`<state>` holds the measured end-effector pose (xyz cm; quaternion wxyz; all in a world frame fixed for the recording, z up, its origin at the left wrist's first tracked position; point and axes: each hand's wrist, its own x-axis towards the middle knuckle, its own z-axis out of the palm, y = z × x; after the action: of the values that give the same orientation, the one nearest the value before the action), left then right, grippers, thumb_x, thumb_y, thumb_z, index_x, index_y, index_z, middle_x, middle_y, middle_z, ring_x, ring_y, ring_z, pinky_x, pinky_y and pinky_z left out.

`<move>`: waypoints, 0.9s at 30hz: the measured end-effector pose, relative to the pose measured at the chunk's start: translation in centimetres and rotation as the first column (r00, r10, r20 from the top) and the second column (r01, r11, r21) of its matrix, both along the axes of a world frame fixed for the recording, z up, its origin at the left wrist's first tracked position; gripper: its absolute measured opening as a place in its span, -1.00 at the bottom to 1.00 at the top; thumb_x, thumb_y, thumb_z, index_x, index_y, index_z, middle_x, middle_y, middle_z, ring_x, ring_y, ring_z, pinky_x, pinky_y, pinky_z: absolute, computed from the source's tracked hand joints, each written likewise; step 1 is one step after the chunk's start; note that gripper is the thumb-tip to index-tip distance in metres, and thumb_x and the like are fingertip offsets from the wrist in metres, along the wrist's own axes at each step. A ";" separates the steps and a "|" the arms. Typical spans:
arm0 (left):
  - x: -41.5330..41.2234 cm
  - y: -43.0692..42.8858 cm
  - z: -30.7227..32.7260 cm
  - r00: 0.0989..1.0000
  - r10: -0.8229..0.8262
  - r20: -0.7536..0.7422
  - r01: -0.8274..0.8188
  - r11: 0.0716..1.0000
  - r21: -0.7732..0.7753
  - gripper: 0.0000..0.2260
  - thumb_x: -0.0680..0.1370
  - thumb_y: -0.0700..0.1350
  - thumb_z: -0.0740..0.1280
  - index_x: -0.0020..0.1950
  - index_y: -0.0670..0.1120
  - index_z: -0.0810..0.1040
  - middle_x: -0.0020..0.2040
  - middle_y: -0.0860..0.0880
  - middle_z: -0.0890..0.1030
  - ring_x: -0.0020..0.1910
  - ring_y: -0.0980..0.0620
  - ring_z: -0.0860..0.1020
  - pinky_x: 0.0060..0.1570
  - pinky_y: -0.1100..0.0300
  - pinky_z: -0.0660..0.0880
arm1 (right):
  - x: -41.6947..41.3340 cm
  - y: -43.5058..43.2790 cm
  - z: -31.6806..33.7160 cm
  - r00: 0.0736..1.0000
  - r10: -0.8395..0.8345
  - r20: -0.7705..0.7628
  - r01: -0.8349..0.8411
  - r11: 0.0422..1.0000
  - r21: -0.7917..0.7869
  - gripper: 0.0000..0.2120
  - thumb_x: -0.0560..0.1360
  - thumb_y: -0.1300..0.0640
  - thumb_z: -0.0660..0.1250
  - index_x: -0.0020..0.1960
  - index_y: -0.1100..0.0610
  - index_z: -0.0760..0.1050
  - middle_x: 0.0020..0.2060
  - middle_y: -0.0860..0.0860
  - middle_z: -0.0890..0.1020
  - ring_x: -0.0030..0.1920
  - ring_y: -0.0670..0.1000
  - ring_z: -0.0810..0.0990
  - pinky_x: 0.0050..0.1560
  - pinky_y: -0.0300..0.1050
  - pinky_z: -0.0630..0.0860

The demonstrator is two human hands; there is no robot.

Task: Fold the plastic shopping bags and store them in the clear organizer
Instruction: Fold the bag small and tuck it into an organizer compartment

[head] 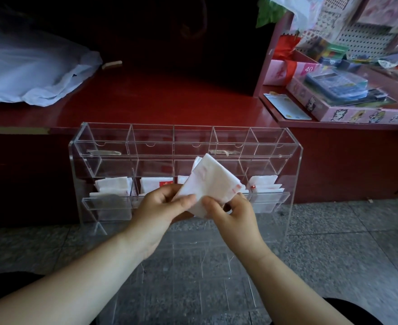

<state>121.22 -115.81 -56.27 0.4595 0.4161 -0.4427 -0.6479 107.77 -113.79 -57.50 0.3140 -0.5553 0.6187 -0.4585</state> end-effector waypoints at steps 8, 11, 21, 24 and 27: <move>0.6 -0.7 0.9 0.999 0.018 -0.050 -0.016 0.999 0.047 -0.91 0.34 -0.22 0.31 -0.19 -0.16 0.55 -0.35 0.00 0.64 -0.31 0.09 0.61 -0.25 0.25 0.57 | -0.5 -0.1 0.3 0.765 0.061 0.641 -0.221 0.960 0.172 -0.31 0.21 -0.01 0.44 0.29 0.12 0.32 0.17 0.11 0.55 0.11 0.04 0.57 0.08 -0.07 0.54; 0.7 -0.6 0.9 0.997 -0.080 -0.011 0.081 0.994 0.075 -0.88 0.26 -0.19 0.34 -0.23 -0.16 0.55 -0.39 0.02 0.62 -0.38 0.14 0.59 -0.34 0.32 0.54 | -1.3 -0.2 0.9 0.620 0.180 0.763 -0.371 0.925 0.083 -0.43 0.33 0.08 0.35 0.28 0.26 0.37 0.10 0.18 0.58 0.08 0.10 0.58 0.05 -0.08 0.54; 0.5 -0.4 0.0 0.995 -0.084 0.048 0.076 0.987 0.145 -0.81 0.31 -0.21 0.36 -0.09 -0.08 0.55 -0.30 0.06 0.67 -0.26 0.10 0.62 -0.29 0.26 0.57 | -2.1 -0.5 1.3 0.687 0.006 0.727 -0.118 0.988 0.104 -0.88 0.47 0.32 0.24 -0.15 0.16 0.53 -0.30 0.03 0.57 -0.28 -0.05 0.52 -0.23 -0.14 0.44; -0.2 0.1 -0.2 0.988 -0.137 0.077 0.122 0.978 0.171 -0.84 0.36 -0.28 0.36 -0.09 -0.09 0.55 -0.30 0.05 0.68 -0.30 0.17 0.63 -0.29 0.31 0.57 | -1.7 -0.4 1.4 0.672 -0.003 0.741 -0.121 0.986 0.114 -0.84 0.51 0.32 0.18 -0.17 0.17 0.48 -0.33 0.01 0.58 -0.28 -0.05 0.53 -0.20 -0.15 0.44; -0.2 -0.3 -0.3 0.992 -0.026 0.119 0.008 0.988 0.153 -0.90 0.45 -0.32 0.31 -0.17 -0.14 0.56 -0.37 0.05 0.66 -0.37 0.18 0.61 -0.30 0.33 0.56 | -1.5 -0.4 1.1 0.760 -0.038 0.649 -0.070 0.988 0.141 -0.86 0.51 0.31 0.22 -0.20 0.16 0.46 -0.37 -0.01 0.57 -0.31 -0.06 0.52 -0.20 -0.16 0.46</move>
<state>120.97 -116.10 -56.56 0.3931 0.4847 -0.4226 -0.6573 106.28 -114.15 -56.36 0.5554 -0.3409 0.5006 -0.5698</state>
